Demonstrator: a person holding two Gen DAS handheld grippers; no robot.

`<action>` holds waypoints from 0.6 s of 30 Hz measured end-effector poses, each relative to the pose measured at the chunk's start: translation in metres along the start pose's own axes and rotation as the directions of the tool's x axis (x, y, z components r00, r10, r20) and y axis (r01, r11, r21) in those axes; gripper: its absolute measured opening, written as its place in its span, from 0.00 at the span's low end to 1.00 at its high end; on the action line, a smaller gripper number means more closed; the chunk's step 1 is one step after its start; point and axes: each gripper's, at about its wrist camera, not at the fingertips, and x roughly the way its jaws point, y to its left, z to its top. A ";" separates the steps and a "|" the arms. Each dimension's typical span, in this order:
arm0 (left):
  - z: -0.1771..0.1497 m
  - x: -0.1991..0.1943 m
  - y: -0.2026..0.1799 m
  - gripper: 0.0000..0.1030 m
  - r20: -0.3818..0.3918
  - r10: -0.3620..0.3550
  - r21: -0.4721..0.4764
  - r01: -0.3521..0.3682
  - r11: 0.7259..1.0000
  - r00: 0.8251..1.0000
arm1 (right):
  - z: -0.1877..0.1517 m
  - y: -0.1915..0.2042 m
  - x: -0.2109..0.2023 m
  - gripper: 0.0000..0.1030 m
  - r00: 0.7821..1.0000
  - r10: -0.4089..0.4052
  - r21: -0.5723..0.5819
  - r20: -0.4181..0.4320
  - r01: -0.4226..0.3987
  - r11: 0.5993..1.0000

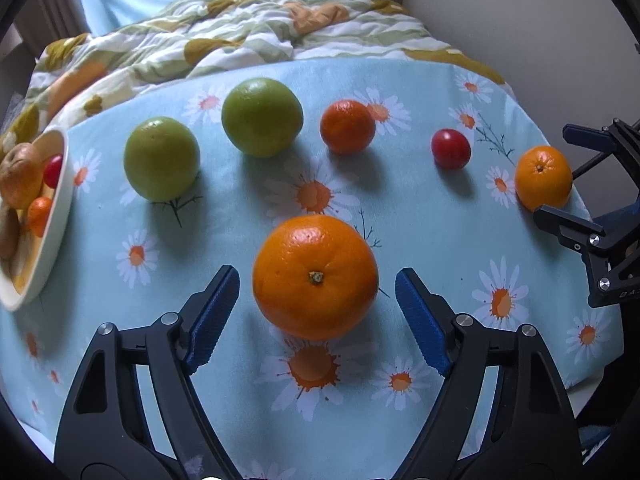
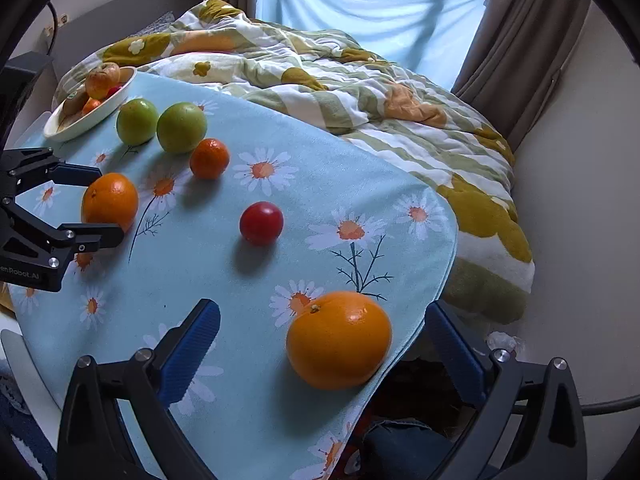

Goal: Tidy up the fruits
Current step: 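Open the right gripper and move both grippers back toward the remaining fruit, then close the left gripper on a large orange while the right gripper grasps another orange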

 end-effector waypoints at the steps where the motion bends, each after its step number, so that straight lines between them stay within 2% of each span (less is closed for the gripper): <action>1: -0.001 0.003 -0.001 0.68 -0.012 0.001 0.000 -0.001 1.000 1.000 | -0.001 0.001 0.001 0.99 1.000 -0.003 -0.013 -0.005 0.003 1.000; 3: -0.003 0.005 -0.001 0.63 -0.020 0.016 0.003 -0.016 1.000 1.000 | -0.001 0.002 0.005 0.99 1.000 -0.009 -0.030 -0.019 0.009 1.000; 5: -0.004 0.005 0.000 0.63 -0.017 0.013 0.003 -0.013 1.000 1.000 | -0.002 0.001 0.007 0.99 1.000 -0.007 -0.039 -0.029 0.006 0.999; 13: -0.006 0.002 0.000 0.62 -0.007 0.017 0.010 -0.017 1.000 1.000 | -0.006 0.002 0.018 0.76 0.996 -0.008 -0.129 -0.085 -0.003 0.992; 18: -0.007 0.000 0.000 0.62 -0.003 0.009 0.014 -0.009 1.000 1.000 | -0.010 0.000 0.024 0.73 0.993 -0.030 -0.155 -0.110 0.013 0.988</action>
